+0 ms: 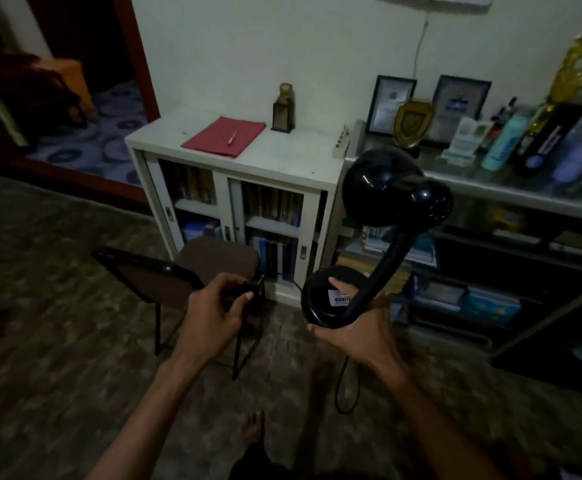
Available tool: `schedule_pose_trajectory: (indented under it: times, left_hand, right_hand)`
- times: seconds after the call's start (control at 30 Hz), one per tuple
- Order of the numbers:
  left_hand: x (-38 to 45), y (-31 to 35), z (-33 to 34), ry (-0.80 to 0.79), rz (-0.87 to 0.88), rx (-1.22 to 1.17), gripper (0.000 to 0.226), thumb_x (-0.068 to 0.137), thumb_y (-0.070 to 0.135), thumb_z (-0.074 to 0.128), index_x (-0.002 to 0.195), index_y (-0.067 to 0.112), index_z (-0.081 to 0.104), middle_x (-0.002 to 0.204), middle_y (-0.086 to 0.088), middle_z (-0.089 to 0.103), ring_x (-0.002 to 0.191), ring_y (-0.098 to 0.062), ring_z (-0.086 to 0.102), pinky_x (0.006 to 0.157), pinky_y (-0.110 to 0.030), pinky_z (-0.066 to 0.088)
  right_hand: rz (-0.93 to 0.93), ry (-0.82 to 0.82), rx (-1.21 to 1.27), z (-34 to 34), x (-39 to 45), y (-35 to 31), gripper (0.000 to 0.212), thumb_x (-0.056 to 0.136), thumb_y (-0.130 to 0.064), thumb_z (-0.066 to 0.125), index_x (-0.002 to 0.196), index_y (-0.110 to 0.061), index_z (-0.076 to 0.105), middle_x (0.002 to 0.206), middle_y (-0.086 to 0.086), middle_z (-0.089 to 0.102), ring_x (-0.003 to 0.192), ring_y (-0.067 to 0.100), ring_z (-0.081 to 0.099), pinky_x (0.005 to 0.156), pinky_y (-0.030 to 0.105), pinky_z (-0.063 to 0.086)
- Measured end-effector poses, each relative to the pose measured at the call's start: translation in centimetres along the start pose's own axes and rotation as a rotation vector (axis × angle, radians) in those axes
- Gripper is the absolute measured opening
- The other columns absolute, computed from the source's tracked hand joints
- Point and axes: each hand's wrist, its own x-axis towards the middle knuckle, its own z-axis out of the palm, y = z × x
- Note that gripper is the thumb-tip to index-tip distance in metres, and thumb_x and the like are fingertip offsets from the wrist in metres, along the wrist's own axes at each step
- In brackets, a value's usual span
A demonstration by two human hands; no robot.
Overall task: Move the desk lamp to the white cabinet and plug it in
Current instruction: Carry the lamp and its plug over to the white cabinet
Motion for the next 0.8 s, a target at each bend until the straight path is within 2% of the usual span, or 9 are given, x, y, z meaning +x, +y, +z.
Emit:
schedule_pose_trajectory:
  times: [0.07, 0.2, 0.33, 0.5, 0.57, 0.67, 0.73, 0.8]
  left_hand:
    - [5.4, -1.3, 0.5, -0.011, -0.007, -0.004, 0.027, 0.087, 0.024, 0.073, 0.095, 0.045, 0.058, 0.085, 0.034, 0.062, 0.086, 0.018, 0.061, 0.065, 0.004, 0.043]
    - [15.8, -3.6, 1.4, -0.013, 0.060, 0.043, 0.022, 0.088, 0.027, 0.071, 0.101, 0.041, 0.060, 0.092, 0.035, 0.061, 0.092, 0.017, 0.060, 0.072, 0.003, 0.043]
    - [23.9, -5.3, 2.8, -0.027, 0.117, 0.139, 0.020, 0.090, 0.027, 0.068, 0.109, 0.031, 0.060, 0.096, 0.023, 0.061, 0.086, 0.020, 0.055, 0.073, 0.006, 0.039]
    - [33.1, -7.1, 6.2, -0.053, 0.182, 0.227, 0.020, 0.092, 0.022, 0.066, 0.111, 0.024, 0.059, 0.095, 0.015, 0.062, 0.076, 0.022, 0.051, 0.063, 0.003, 0.036]
    - [36.8, -8.2, 7.8, -0.045, 0.185, 0.260, 0.021, 0.091, 0.017, 0.067, 0.111, 0.020, 0.061, 0.097, 0.006, 0.068, 0.072, 0.015, 0.049, 0.065, 0.004, 0.035]
    - [42.1, -9.7, 10.1, -0.031, 0.202, 0.333, 0.022, 0.090, 0.014, 0.066, 0.112, 0.017, 0.063, 0.102, -0.002, 0.071, 0.083, -0.001, 0.058, 0.074, 0.003, 0.034]
    - [44.9, -10.1, 11.6, -0.016, 0.193, 0.393, 0.025, 0.089, 0.014, 0.067, 0.114, 0.012, 0.064, 0.106, -0.007, 0.072, 0.091, -0.017, 0.066, 0.082, -0.009, 0.040]
    - [47.2, -10.5, 13.0, -0.015, 0.201, 0.466, 0.029, 0.086, 0.010, 0.070, 0.114, 0.006, 0.066, 0.109, -0.013, 0.072, 0.095, -0.027, 0.069, 0.081, -0.026, 0.050]
  right_hand:
    - [-0.004, -0.020, 0.005, 0.3, 5.1, -0.4, 0.106, 0.043, -0.074, 0.081, 0.138, -0.049, 0.043, 0.149, -0.007, 0.032, 0.139, 0.020, 0.034, 0.117, 0.042, 0.036]
    - [-0.032, -0.025, 0.009, 0.6, 15.7, -1.0, 0.104, 0.043, -0.077, 0.078, 0.137, -0.051, 0.044, 0.151, -0.004, 0.031, 0.141, 0.023, 0.034, 0.117, 0.046, 0.034]
    - [-0.065, -0.034, -0.089, 1.1, 25.6, -1.6, 0.105, 0.044, -0.084, 0.072, 0.139, -0.056, 0.037, 0.154, -0.006, 0.028, 0.142, 0.025, 0.032, 0.118, 0.045, 0.033]
    - [-0.151, -0.014, -0.054, 2.0, 37.4, -1.4, 0.096, 0.044, -0.077, 0.077, 0.132, -0.057, 0.044, 0.153, -0.010, 0.025, 0.142, 0.025, 0.030, 0.118, 0.043, 0.033]
    - [-0.164, 0.005, -0.014, 2.7, 42.1, -0.6, 0.096, 0.041, -0.073, 0.081, 0.130, -0.057, 0.047, 0.147, -0.015, 0.022, 0.140, 0.022, 0.032, 0.117, 0.040, 0.035]
    - [-0.205, -0.002, 0.021, 3.9, 49.5, 1.2, 0.097, 0.038, -0.071, 0.082, 0.127, -0.062, 0.045, 0.128, -0.028, 0.015, 0.134, 0.014, 0.027, 0.112, 0.027, 0.029]
    - [-0.234, -0.032, 0.045, 4.6, 54.1, 2.1, 0.095, 0.038, -0.070, 0.082, 0.126, -0.062, 0.046, 0.121, -0.030, 0.013, 0.131, 0.011, 0.026, 0.108, 0.024, 0.027]
    - [-0.229, -0.069, 0.063, 5.4, 58.1, 2.8, 0.093, 0.039, -0.070, 0.082, 0.123, -0.064, 0.046, 0.129, -0.026, 0.019, 0.132, 0.013, 0.028, 0.108, 0.026, 0.034]
